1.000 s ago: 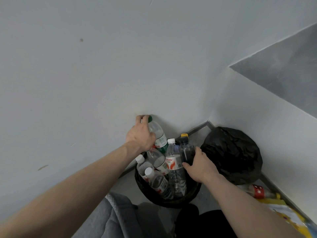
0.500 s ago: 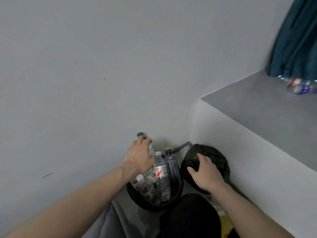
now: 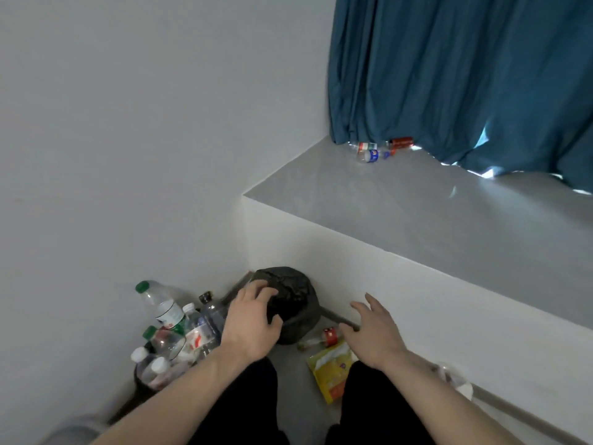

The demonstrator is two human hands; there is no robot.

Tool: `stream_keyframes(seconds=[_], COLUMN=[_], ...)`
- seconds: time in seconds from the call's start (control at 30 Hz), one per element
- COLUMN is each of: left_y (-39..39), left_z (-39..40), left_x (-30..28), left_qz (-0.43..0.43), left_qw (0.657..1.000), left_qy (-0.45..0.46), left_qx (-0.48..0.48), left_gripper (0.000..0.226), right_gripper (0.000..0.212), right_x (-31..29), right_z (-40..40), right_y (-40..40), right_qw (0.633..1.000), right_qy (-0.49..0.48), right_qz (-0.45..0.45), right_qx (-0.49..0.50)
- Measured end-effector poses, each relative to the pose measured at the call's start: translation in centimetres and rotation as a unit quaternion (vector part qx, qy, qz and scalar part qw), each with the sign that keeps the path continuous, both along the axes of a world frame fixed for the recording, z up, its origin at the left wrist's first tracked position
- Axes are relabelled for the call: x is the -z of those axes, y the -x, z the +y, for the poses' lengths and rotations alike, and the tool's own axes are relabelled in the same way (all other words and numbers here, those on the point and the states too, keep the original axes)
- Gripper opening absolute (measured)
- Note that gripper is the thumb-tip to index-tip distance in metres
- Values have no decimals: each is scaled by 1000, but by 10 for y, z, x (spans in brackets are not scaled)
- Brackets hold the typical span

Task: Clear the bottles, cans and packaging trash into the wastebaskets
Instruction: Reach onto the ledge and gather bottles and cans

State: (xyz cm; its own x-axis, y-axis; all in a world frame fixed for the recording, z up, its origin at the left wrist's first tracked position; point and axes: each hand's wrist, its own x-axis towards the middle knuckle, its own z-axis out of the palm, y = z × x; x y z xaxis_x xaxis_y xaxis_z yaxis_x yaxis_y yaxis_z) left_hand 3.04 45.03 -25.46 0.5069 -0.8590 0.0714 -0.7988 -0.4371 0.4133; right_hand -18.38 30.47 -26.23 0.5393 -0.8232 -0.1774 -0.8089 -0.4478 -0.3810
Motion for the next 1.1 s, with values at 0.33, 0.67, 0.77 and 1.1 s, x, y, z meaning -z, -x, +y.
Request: stream_keyframes(seconds=[0.33, 0.67, 0.77, 1.1], left_y=[25, 50, 66, 90], left_z=[-68, -100, -104, -136], left_x=[79, 34, -41, -303], left_qz=[50, 100, 107, 88], left_qw=[994, 954, 952, 966], left_qy=[-92, -284, -287, -234], left_qx=[10, -10, 15, 60], left_gripper=[59, 73, 79, 74], right_gripper=[65, 76, 78, 73], right_x=[75, 35, -41, -286], right_z=[-38, -52, -55, -86], right_y=[21, 32, 67, 151], right_qw=[998, 971, 967, 973], right_qy=[-53, -219, -224, -187], right_qz=[16, 79, 71, 41], right_qx=[35, 56, 95, 132])
